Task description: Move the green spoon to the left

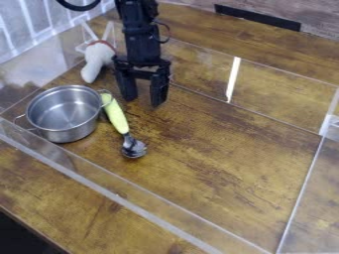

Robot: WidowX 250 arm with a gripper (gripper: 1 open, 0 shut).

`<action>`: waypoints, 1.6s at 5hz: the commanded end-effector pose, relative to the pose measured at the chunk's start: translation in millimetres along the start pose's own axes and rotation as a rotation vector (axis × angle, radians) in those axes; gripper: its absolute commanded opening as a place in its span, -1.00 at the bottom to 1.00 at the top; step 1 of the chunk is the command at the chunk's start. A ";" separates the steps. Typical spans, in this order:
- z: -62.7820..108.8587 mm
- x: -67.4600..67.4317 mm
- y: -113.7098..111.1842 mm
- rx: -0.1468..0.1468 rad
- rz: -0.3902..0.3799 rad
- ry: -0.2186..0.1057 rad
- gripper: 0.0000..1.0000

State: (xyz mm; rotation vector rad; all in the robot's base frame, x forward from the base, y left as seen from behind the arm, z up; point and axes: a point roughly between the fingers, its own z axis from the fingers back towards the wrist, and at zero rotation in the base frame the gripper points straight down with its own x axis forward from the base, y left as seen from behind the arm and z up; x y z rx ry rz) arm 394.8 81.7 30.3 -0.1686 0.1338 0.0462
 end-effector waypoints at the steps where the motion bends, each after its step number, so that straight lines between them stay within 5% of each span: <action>1: 23.3 -2.2 -5.9 0.013 -0.027 -0.051 1.00; 2: 22.8 -5.3 0.0 0.006 -0.020 -0.048 1.00; 4: 22.0 -11.7 8.2 -0.028 0.151 -0.077 1.00; 6: 30.3 -3.1 11.3 -0.021 0.220 -0.085 1.00; 8: 19.8 4.8 10.1 -0.029 0.313 -0.087 1.00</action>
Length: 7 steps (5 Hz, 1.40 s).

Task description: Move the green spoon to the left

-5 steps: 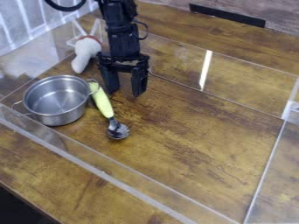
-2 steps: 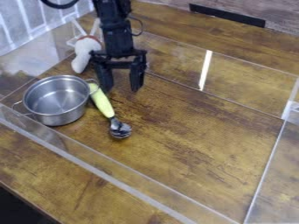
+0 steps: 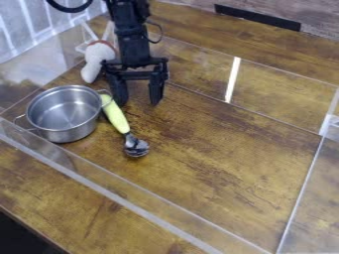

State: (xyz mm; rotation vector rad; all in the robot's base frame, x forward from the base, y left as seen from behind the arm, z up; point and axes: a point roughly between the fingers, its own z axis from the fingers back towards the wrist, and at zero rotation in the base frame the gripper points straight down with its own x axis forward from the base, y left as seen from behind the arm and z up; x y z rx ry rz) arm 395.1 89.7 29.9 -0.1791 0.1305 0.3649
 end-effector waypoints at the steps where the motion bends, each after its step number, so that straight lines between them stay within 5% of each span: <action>1: 16.6 8.6 -2.2 -0.005 0.040 -0.058 1.00; 3: 28.7 -0.7 -3.0 0.002 0.040 -0.050 1.00; 6: 24.9 -4.8 -9.1 0.099 0.155 -0.016 1.00; 7: 20.4 -5.4 -21.1 0.134 0.130 0.002 1.00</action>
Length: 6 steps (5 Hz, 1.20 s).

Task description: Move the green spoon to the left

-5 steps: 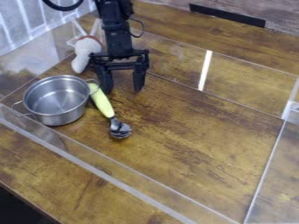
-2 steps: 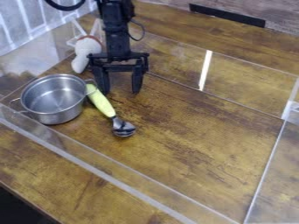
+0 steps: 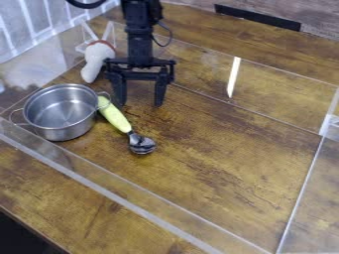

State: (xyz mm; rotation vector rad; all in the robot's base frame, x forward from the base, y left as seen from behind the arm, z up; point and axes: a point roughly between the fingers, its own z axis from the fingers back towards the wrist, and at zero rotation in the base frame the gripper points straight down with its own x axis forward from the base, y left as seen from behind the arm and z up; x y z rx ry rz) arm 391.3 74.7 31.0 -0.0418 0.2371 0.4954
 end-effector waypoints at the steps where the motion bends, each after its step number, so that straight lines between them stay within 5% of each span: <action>1: 19.7 -2.0 -16.5 0.019 -0.039 -0.051 1.00; 6: 18.2 -22.1 31.5 0.073 0.099 0.029 1.00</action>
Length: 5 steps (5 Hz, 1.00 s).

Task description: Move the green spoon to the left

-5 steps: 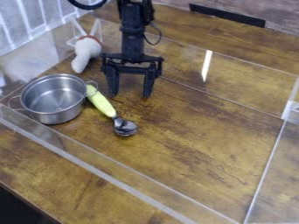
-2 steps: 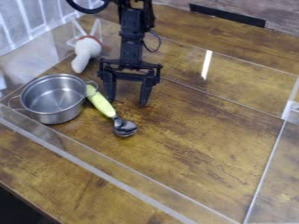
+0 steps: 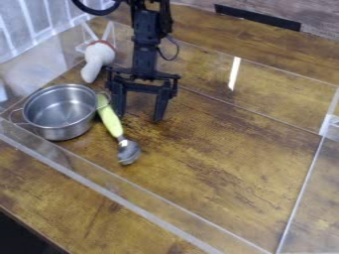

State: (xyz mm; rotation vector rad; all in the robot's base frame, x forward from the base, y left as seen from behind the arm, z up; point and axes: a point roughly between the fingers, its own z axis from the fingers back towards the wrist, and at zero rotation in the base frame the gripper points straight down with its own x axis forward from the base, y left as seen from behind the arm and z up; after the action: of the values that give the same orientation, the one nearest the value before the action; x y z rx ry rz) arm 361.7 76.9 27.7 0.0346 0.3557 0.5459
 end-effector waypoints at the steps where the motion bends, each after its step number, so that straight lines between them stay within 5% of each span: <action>1: 26.2 1.9 21.0 -0.015 0.050 -0.043 1.00; 5: 10.9 -10.6 26.9 -0.003 0.077 0.049 1.00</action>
State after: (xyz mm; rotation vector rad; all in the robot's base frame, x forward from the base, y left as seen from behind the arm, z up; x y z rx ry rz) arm 345.7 82.5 29.7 0.0392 0.4342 0.5870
